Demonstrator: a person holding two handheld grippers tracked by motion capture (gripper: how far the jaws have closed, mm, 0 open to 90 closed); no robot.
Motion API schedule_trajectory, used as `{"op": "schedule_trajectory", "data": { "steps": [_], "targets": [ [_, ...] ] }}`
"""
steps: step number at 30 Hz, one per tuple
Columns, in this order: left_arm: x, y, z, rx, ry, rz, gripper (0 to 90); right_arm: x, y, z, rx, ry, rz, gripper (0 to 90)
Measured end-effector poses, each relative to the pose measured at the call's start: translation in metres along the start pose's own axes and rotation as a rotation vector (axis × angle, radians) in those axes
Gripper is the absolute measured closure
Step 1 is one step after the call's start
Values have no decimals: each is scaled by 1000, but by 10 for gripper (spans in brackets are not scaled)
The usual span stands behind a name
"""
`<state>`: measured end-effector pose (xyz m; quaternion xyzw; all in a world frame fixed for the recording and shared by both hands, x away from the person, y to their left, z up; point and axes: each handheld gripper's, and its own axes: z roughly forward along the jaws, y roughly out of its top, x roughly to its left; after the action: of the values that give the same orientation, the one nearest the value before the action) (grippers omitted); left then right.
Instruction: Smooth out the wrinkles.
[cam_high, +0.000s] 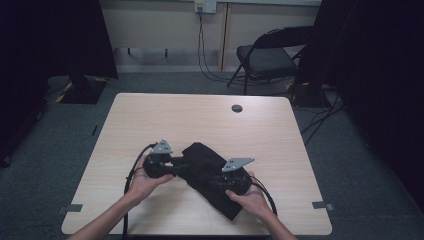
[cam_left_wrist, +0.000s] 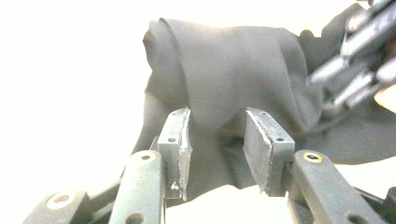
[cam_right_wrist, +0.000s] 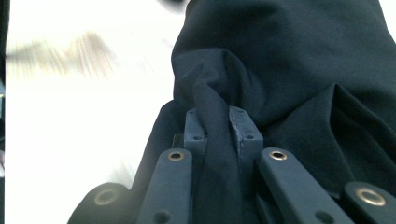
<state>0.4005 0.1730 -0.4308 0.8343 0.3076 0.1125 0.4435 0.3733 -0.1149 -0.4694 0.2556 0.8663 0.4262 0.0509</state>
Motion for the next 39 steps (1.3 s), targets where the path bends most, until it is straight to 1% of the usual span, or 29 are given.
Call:
{"op": "schedule_trajectory", "data": {
  "steps": [1,3,5,7,8,9,10,11,12,14,15,16,18,20,21,23,25,27,28,29,30,31,33,34,35,36,37,38,39],
  "targets": [
    [4,7,-4,-35,1,-2,608,-2,1,1,5,6,-16,794],
    [5,19,-4,-50,4,15,589,-7,3,2,16,6,-46,795],
    [4,34,4,-71,-40,28,583,-15,5,3,17,6,-80,795],
    [-2,45,17,-82,-98,69,578,-23,7,3,26,25,-82,795],
    [-4,50,27,-61,-125,83,577,-25,7,3,21,28,-71,795],
    [-7,52,36,-32,-126,106,575,-27,7,3,16,37,-54,793],
    [-11,52,51,25,-105,135,570,-27,6,3,11,37,-43,789],
    [-12,50,60,59,-77,144,573,-23,5,2,3,19,-33,777],
    [-10,45,72,112,-98,142,572,-21,5,1,0,11,-31,752],
    [-11,33,79,122,-82,146,565,-13,5,-5,-6,1,-17,667],
    [-11,30,78,109,-95,143,548,-8,6,-9,-6,9,-6,611],
    [-11,28,77,104,-107,129,542,-4,8,-14,8,16,-6,592],
    [-13,25,74,96,-108,117,530,4,14,-26,12,-13,15,558],
    [-17,23,72,107,-103,142,502,8,20,-41,-23,-3,59,561],
    [-18,22,72,106,-100,144,498,8,28,-51,-40,-48,67,568],
    [-21,20,69,111,-97,158,488,3,35,-60,-76,-66,81,578],
    [-24,16,65,112,-102,153,477,-9,45,-67,-113,-119,129,580],
    [-25,14,61,111,-106,143,475,-15,45,-63,-97,-151,160,557],
    [-26,12,59,111,-113,135,474,-17,41,-57,-70,-145,183,534],
    [-26,11,58,109,-117,130,463,-13,32,-47,2,-160,158,538],
    [-26,10,56,112,-117,126,460,-10,25,-42,32,-174,153,546],
    [-27,9,54,115,-123,119,458,-7,16,-38,66,-161,157,551],
    [-26,9,51,117,-130,111,459,-1,-4,-37,82,-186,154,509],
    [-26,11,47,105,-145,113,461,0,-11,-37,91,-191,153,489],
    [-25,12,43,70,-167,95,462,0,-21,-39,88,-204,169,476],
    [-23,15,41,52,-177,82,469,-1,-28,-41,80,-205,178,476],
    [-23,18,40,55,-156,97,468,-2,-32,-42,82,-206,170,474],
    [-23,20,40,53,-117,121,467,-4,-34,-42,87,-211,169,455],
    [-22,21,41,41,-116,119,460,-7,-34,-42,90,-200,170,454]
  ]
}}
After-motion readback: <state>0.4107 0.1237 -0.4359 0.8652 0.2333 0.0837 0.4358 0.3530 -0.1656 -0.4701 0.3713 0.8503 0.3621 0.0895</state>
